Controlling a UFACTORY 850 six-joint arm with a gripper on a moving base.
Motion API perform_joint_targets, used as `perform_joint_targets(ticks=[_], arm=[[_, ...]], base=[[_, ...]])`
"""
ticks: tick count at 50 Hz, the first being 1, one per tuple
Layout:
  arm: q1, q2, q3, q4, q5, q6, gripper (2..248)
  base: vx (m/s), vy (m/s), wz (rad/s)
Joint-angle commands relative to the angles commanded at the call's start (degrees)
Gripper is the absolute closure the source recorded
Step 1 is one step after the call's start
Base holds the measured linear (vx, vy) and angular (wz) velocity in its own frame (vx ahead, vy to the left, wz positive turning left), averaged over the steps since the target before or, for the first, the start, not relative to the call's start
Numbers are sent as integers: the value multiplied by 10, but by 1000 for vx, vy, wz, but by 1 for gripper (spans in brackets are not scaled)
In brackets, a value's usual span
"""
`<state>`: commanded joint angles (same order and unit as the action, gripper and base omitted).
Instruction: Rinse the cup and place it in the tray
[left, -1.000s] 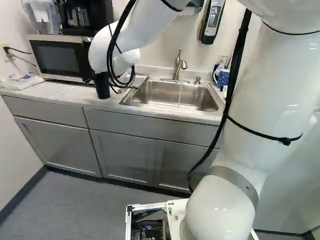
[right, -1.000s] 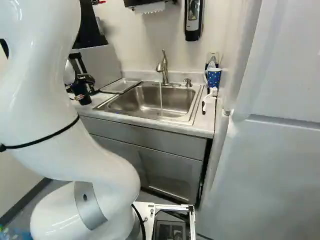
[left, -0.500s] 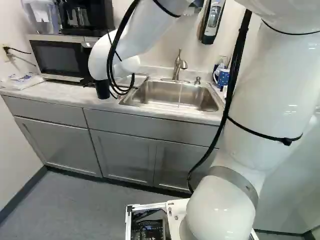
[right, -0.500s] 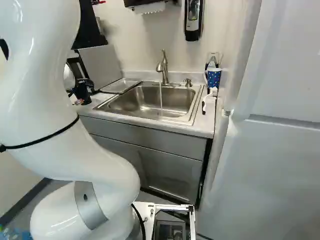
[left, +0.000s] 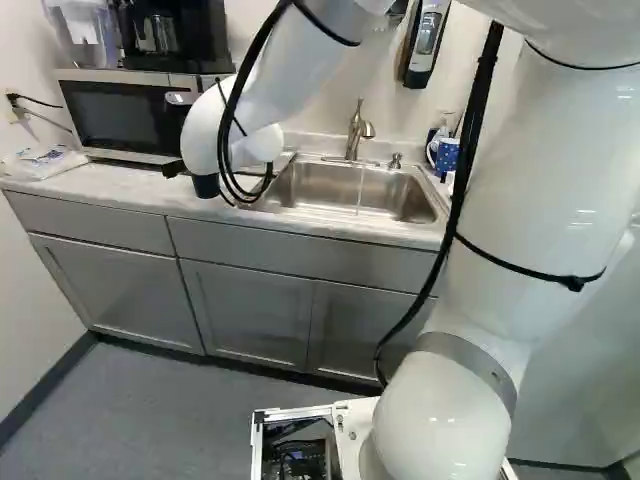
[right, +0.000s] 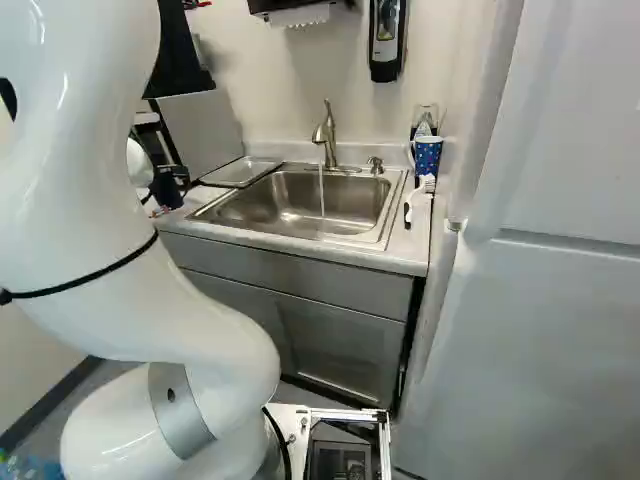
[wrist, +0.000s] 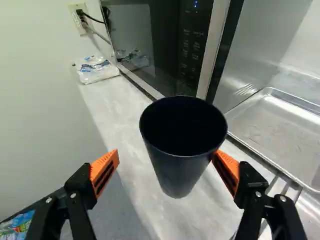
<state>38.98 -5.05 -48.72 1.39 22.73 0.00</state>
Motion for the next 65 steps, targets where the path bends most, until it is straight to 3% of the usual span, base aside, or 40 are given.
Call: perform_joint_targets(ticks=[65], arm=[[-3, -25, 59, 0, 212, 0, 3]], base=[[0, 0, 0]])
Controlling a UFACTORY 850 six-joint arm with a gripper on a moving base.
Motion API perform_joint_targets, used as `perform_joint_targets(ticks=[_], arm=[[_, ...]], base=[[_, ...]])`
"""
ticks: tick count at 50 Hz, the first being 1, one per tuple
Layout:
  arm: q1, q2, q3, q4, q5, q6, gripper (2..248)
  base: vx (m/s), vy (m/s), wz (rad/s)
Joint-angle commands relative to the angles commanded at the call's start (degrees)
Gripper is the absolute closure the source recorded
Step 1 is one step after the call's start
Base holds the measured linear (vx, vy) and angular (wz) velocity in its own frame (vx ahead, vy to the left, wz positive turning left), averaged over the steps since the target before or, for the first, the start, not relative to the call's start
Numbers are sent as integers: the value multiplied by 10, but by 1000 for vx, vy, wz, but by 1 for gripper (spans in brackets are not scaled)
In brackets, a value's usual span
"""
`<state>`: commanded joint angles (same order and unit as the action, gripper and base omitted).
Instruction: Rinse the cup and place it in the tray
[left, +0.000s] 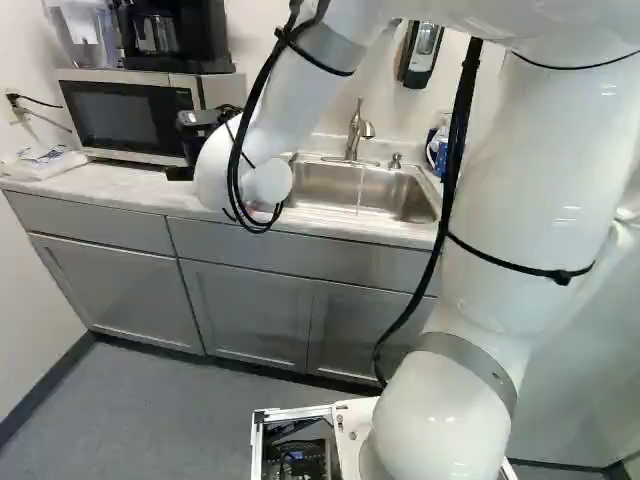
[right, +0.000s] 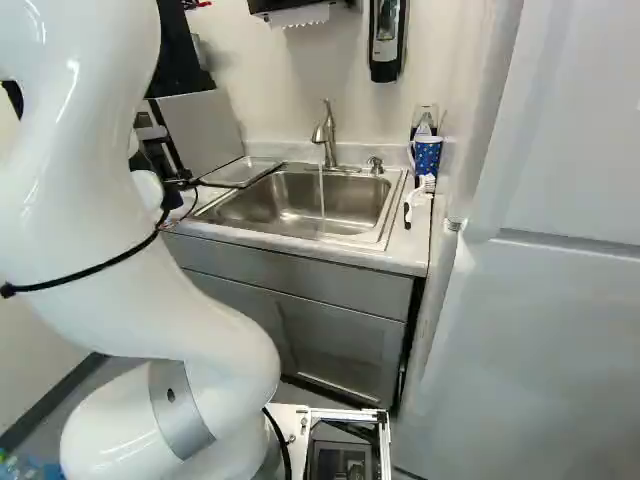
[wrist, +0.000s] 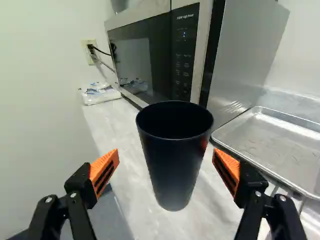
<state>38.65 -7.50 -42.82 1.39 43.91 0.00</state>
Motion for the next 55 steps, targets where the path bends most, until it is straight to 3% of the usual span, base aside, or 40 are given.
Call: perform_joint_targets(ticks=[14, 29, 30, 34, 35, 39, 40, 44, 45, 55], arm=[[0, -14, 3, 0, 48, 0, 3], [0, -14, 3, 0, 49, 0, 3], [0, -14, 3, 0, 49, 0, 22], [0, -14, 3, 0, 49, 0, 22], [0, -14, 3, 0, 49, 0, 60], [0, -14, 3, 0, 49, 0, 60], [0, -14, 3, 0, 49, 0, 98], [0, -14, 3, 0, 49, 0, 98], [0, -14, 3, 0, 49, 0, 125], [0, -13, 3, 0, 49, 0, 127]], base=[[0, 0, 0], [0, 0, 0], [0, 0, 0], [0, 0, 0], [0, 0, 0], [0, 0, 0], [0, 0, 0], [0, 0, 0], [0, 0, 0], [0, 0, 0]])
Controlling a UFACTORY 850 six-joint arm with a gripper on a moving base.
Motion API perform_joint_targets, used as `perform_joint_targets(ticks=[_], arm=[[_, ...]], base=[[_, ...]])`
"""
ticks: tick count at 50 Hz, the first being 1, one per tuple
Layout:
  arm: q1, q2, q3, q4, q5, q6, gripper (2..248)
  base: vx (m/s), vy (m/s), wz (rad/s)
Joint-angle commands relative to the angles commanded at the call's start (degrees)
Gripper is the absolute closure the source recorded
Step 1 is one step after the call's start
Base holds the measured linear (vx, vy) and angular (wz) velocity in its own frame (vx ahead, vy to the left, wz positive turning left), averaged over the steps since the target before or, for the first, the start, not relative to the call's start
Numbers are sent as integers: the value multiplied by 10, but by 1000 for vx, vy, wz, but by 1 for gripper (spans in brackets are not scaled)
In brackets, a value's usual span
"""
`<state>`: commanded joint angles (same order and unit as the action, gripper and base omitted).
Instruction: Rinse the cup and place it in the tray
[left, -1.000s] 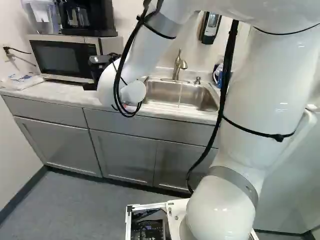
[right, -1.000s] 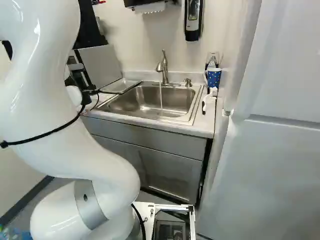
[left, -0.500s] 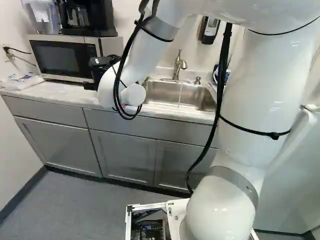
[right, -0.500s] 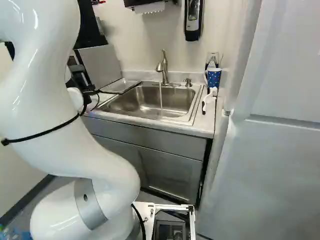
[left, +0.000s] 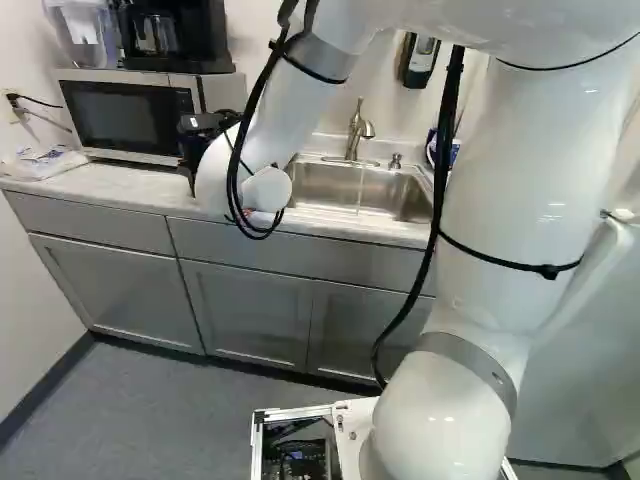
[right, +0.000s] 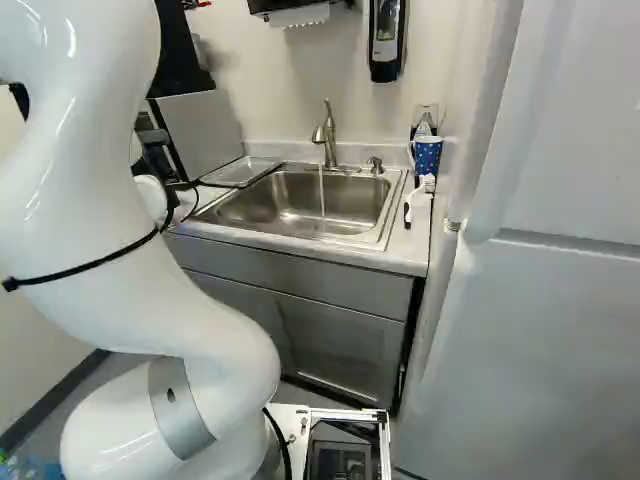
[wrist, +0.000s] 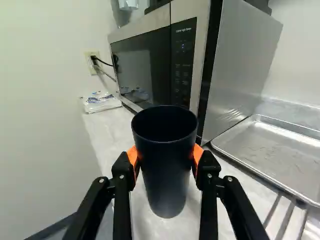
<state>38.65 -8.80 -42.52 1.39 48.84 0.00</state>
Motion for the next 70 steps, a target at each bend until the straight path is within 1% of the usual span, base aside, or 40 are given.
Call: perform_joint_targets(ticks=[14, 22, 45, 70], arm=[[-1, 12, -3, 0, 0, 0, 127], [-7, 29, 4, 0, 0, 0, 127], [-38, 87, 35, 0, -2, 0, 127], [-82, 132, 47, 0, -37, 0, 127]], base=[[0, 0, 0], [0, 0, 0], [0, 0, 0], [0, 0, 0]])
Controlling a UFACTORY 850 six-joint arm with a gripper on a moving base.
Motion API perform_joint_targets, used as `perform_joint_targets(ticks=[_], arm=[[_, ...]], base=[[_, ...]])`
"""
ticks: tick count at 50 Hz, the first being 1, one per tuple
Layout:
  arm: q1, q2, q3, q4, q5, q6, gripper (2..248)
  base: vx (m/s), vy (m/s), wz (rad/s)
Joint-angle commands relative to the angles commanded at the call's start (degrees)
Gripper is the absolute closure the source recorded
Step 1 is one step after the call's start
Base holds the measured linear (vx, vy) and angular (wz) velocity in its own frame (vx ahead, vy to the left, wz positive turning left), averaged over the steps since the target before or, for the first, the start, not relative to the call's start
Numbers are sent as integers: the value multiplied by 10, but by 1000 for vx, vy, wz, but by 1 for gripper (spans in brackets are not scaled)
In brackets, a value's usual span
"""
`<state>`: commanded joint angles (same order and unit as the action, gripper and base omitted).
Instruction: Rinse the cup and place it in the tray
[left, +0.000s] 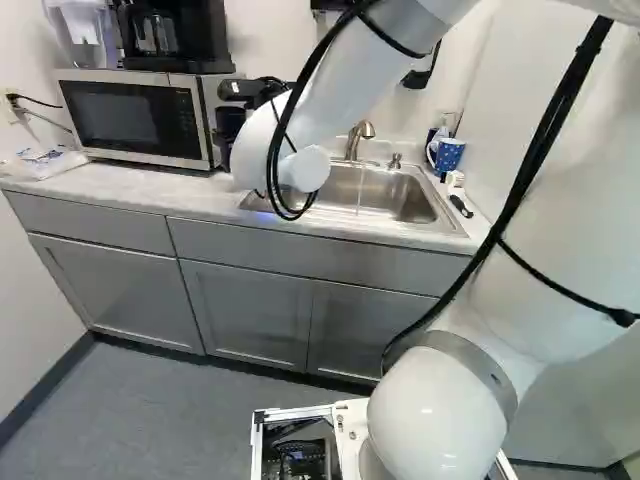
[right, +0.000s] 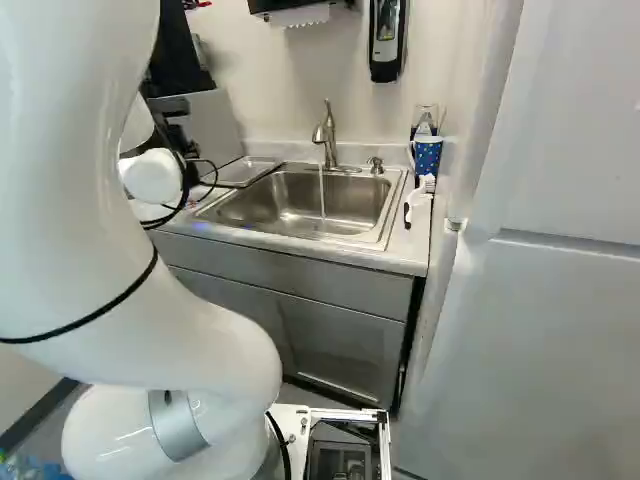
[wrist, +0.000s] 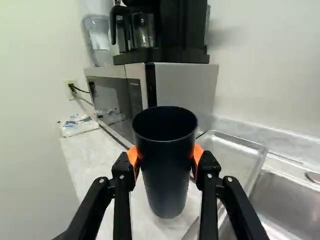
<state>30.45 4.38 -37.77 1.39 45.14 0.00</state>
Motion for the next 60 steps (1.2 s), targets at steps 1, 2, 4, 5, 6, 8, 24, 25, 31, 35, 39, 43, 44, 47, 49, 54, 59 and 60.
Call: perform_joint_targets(ticks=[1, 2, 4, 5, 6, 8, 24, 25, 31, 35, 39, 43, 44, 47, 49, 54, 59, 60], arm=[[-1, 1, 0, 0, -1, 0, 127], [-3, 2, 0, 0, -3, 0, 127], [-7, 4, -1, 0, -5, 0, 127], [-9, 5, -1, 0, -7, 0, 127], [-11, 6, -1, 0, -8, 0, 127], [-15, 7, -3, 0, -11, 0, 127], [-47, 11, -19, 0, -34, 0, 127], [-49, 11, -20, 0, -36, 0, 127], [-60, 10, -25, 0, -44, 0, 127], [-68, 9, -26, 0, -46, 0, 127], [-76, 7, -28, 0, -46, 0, 127], [-83, 5, -29, 0, -46, 0, 127], [-85, 5, -30, 0, -46, 0, 127], [-91, 3, -31, 0, -46, 0, 127], [-95, 2, -32, 0, -46, 0, 127], [-105, 0, -35, 0, -46, 0, 127], [-114, -4, -37, 0, -46, 0, 127], [-116, -5, -37, 0, -46, 0, 127]], base=[[0, 0, 0], [0, 0, 0], [0, 0, 0], [0, 0, 0], [0, 0, 0], [0, 0, 0], [0, 0, 0], [0, 0, 0], [0, 0, 0], [0, 0, 0], [0, 0, 0], [0, 0, 0], [0, 0, 0], [0, 0, 0], [0, 0, 0], [0, 0, 0], [0, 0, 0], [0, 0, 0]])
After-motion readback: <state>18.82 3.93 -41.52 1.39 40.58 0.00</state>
